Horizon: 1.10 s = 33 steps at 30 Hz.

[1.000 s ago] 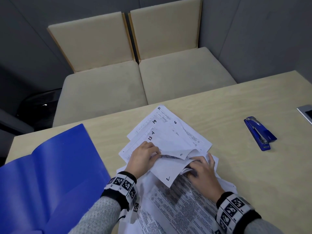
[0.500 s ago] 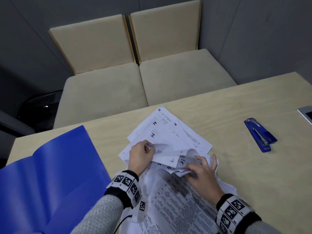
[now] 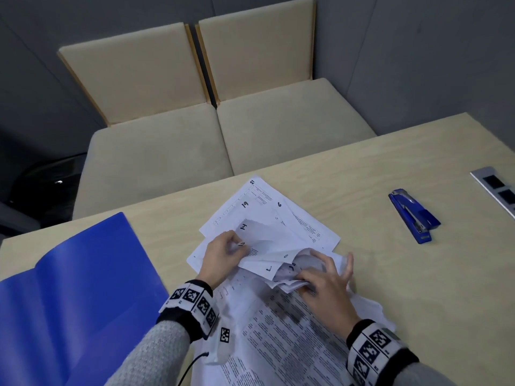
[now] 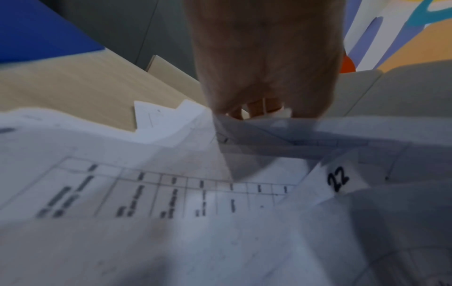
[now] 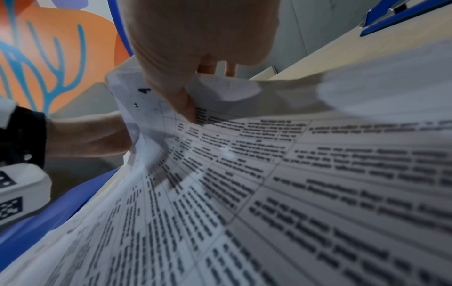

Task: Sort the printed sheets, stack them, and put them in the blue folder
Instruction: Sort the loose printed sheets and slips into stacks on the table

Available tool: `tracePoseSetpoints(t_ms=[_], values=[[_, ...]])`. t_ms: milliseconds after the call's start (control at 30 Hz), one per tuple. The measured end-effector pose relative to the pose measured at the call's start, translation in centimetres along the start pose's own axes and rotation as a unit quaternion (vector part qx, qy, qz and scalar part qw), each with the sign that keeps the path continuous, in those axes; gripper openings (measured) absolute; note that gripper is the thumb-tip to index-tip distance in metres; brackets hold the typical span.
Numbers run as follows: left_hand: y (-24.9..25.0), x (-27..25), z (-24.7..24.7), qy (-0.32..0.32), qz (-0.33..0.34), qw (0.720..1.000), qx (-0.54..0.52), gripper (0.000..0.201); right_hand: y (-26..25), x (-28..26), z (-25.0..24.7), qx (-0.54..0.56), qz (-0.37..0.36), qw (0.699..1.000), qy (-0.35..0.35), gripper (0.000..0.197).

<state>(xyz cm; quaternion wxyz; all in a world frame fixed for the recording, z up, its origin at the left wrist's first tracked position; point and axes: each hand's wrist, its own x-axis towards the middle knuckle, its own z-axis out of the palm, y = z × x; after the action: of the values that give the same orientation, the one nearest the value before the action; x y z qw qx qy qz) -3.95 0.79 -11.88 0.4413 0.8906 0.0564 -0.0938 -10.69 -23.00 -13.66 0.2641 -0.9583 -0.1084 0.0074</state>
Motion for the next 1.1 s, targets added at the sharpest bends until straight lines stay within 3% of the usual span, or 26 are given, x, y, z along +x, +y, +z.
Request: tracePoseSetpoints(t_ms=[200,333,433,533,667,700,767,1000,1100], values=[[0.4,-0.4,0.0,0.015,-0.002,0.994,-0.112,0.071,-0.1,0.2,-0.7,-0.041,-0.025,0.999,-0.001,0.028],[1.3,0.3,0.0,0.036,-0.062,0.971,-0.229,0.052,0.3,0.7,-0.4,-0.024,-0.040,0.999,0.003,0.023],[1.3,1.2,-0.4,0.040,-0.111,0.958,-0.260,0.036,0.4,0.5,-0.3,0.006,-0.068,0.998,0.011,0.024],[1.1,2.0,-0.5,0.006,-0.130,0.980,-0.152,0.027,0.4,0.0,0.1,0.023,-0.084,0.996,0.020,0.022],[0.6,2.9,-0.7,-0.006,-0.122,0.992,-0.023,0.074,0.5,-0.5,0.4,0.037,-0.083,0.995,0.029,0.024],[0.5,3.1,-0.7,-0.007,-0.122,0.993,-0.001,0.077,0.4,-0.5,0.4,0.035,-0.082,0.996,0.030,0.023],[0.4,3.2,-0.5,0.007,-0.101,0.993,0.062,0.065,0.4,-0.4,0.4,0.027,-0.076,0.996,0.030,0.021],[0.0,1.4,-0.2,0.111,0.082,0.968,0.208,0.008,0.5,-0.3,0.4,0.028,-0.063,0.997,0.025,0.019],[0.1,1.2,-0.2,0.043,0.099,0.980,0.168,0.012,0.6,-0.3,0.4,0.026,-0.060,0.998,0.025,0.016]])
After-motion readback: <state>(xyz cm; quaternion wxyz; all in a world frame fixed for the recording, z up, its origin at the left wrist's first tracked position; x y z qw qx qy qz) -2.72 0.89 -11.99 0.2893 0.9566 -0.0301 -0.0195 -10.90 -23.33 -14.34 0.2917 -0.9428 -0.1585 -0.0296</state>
